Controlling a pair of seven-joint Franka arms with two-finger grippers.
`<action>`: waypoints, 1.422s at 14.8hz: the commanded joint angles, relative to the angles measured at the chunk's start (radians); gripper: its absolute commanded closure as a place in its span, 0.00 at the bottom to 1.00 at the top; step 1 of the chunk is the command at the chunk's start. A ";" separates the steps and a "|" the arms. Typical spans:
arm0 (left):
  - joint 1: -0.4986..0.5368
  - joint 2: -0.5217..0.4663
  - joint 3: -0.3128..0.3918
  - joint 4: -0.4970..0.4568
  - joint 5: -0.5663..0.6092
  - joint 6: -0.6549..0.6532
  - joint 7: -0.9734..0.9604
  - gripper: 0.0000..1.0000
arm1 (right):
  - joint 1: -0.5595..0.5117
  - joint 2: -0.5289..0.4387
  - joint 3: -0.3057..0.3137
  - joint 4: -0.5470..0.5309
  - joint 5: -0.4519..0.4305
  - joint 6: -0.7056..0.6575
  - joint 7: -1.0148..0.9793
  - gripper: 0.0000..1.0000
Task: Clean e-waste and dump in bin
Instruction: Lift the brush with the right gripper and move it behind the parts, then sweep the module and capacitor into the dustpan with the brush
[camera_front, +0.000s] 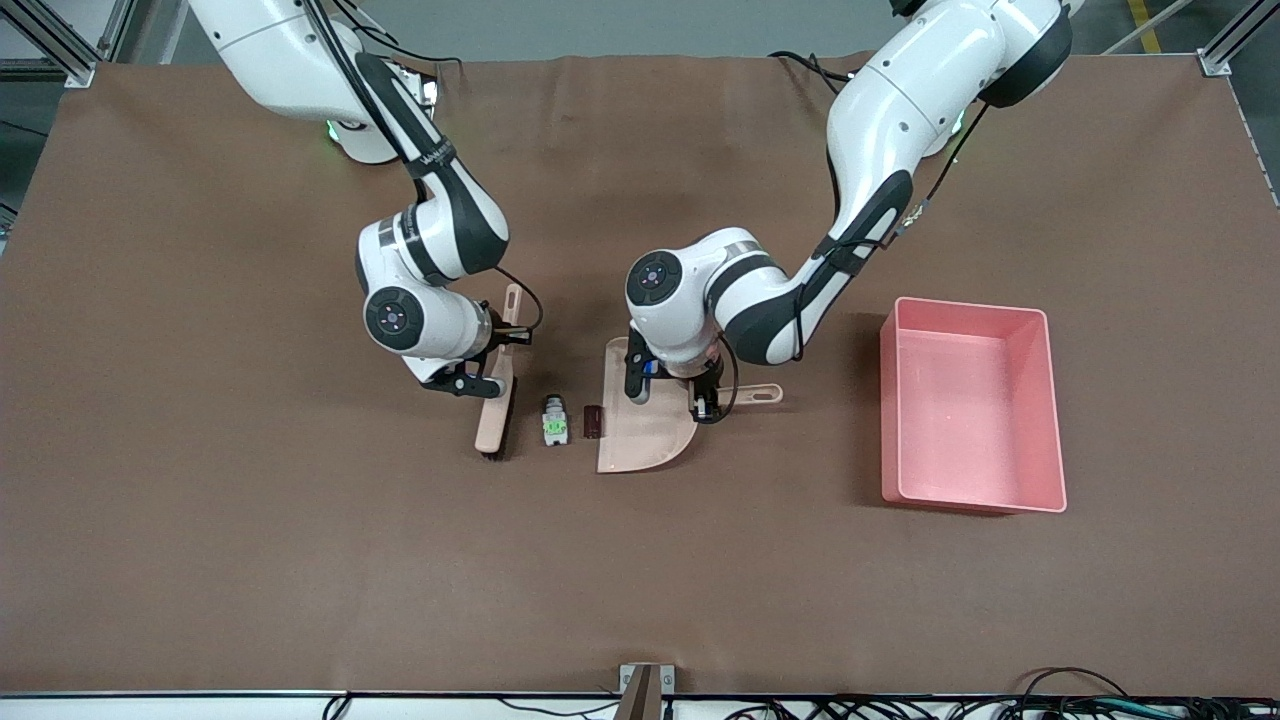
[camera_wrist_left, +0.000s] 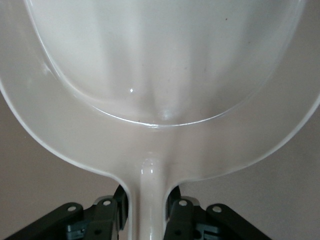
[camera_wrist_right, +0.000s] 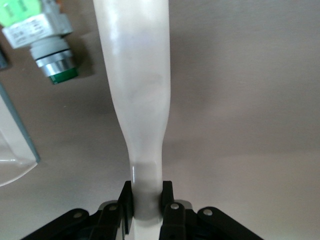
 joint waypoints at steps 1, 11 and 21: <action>-0.020 0.040 0.008 0.032 0.017 0.008 -0.025 0.96 | 0.039 0.033 -0.010 0.039 0.017 -0.013 0.015 1.00; -0.020 0.043 0.011 0.032 0.018 0.006 -0.025 0.97 | 0.127 0.064 -0.009 0.104 0.020 -0.013 0.035 1.00; -0.021 0.049 0.014 0.032 0.018 0.006 -0.026 0.97 | 0.179 0.122 -0.010 0.162 0.054 0.001 0.035 1.00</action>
